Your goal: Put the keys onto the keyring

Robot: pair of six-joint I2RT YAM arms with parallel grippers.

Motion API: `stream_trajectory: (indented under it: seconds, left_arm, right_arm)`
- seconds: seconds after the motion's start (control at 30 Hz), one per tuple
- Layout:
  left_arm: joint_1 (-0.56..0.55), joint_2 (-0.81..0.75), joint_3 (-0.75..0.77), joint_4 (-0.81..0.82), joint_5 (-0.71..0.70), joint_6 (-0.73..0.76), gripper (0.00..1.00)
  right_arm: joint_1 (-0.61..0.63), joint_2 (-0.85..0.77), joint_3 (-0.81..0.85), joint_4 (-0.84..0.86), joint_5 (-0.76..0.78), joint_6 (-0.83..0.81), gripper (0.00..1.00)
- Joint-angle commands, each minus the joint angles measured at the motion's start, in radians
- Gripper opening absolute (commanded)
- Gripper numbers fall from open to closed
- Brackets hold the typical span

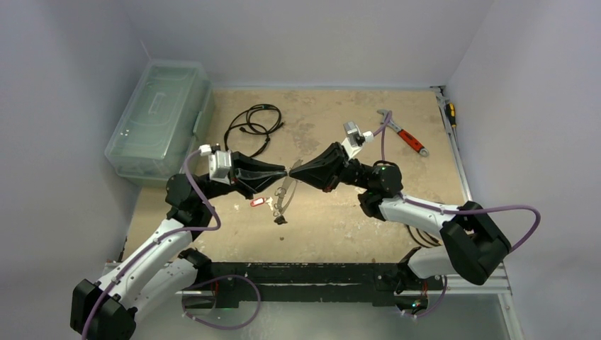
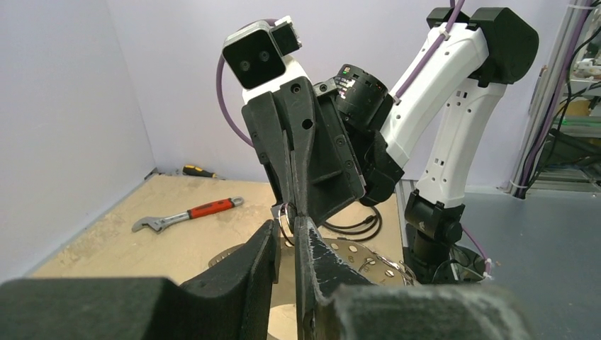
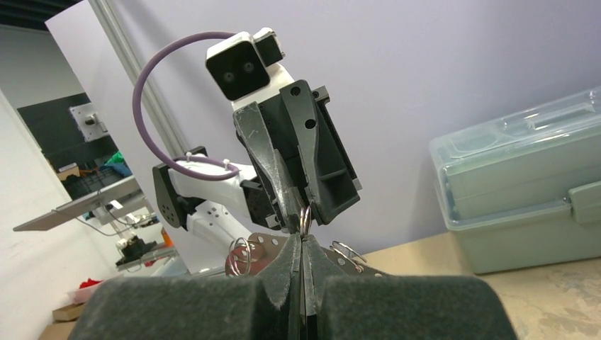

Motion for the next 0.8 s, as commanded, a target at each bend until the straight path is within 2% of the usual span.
stream_trajectory:
  seconds: [0.0,0.1,0.37,0.5,0.77]
  left_arm:
    - [-0.007,0.003,0.011,0.02,0.014,-0.014,0.12]
    - [-0.007,0.006,0.014,0.02,0.015,-0.015,0.0]
    - [-0.007,0.004,0.018,0.028,0.013,-0.041,0.0]
    - [-0.007,-0.003,0.058,-0.057,0.016,-0.026,0.0]
    - [-0.007,-0.032,0.136,-0.259,0.047,0.055,0.0]
  right_arm:
    - [0.01,-0.008,0.048,0.074,0.016,-0.007,0.0]
    - [0.012,-0.004,0.048,0.079,0.015,-0.007,0.0]
    - [0.018,0.017,0.045,0.113,-0.014,-0.003,0.0]
    - [0.017,0.015,0.051,0.049,-0.042,-0.051,0.17]
    - [0.018,-0.048,0.074,-0.198,-0.085,-0.227,0.4]
